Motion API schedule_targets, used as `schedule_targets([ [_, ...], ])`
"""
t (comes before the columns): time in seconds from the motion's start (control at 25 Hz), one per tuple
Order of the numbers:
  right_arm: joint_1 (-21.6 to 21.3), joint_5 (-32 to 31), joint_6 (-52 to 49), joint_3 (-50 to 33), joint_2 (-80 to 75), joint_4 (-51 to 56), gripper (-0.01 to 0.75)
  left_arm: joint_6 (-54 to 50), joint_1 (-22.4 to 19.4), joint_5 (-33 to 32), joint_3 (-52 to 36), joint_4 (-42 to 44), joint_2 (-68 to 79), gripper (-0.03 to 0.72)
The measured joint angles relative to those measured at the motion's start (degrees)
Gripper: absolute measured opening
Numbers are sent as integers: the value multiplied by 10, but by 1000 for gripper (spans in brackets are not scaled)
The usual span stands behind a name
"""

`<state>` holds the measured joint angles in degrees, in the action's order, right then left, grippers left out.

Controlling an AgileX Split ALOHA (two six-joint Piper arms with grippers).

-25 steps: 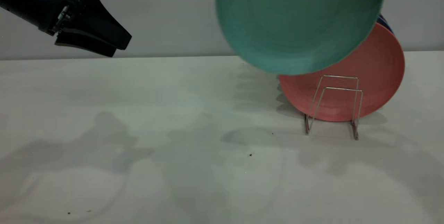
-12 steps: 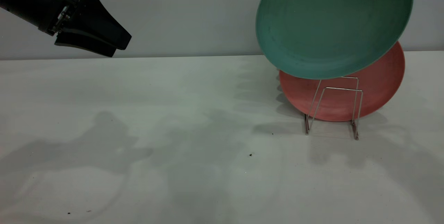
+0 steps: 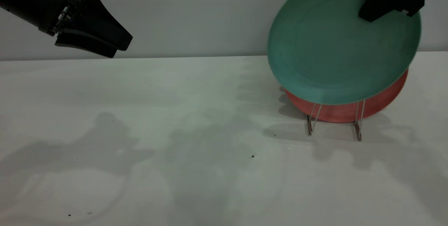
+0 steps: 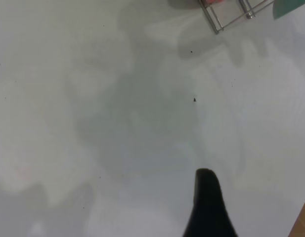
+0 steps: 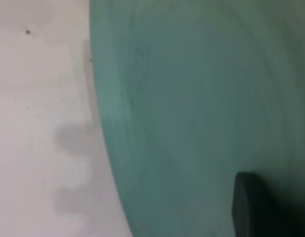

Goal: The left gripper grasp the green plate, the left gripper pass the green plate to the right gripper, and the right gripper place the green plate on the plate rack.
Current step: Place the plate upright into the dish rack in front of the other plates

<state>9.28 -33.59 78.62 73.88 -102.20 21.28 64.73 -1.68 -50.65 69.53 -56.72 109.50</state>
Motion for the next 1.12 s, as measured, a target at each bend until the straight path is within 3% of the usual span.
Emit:
schedule_targets([
  [1.12, 0, 46, -7, 0, 23, -8, 126, 0, 0, 7, 0, 1, 0, 543],
])
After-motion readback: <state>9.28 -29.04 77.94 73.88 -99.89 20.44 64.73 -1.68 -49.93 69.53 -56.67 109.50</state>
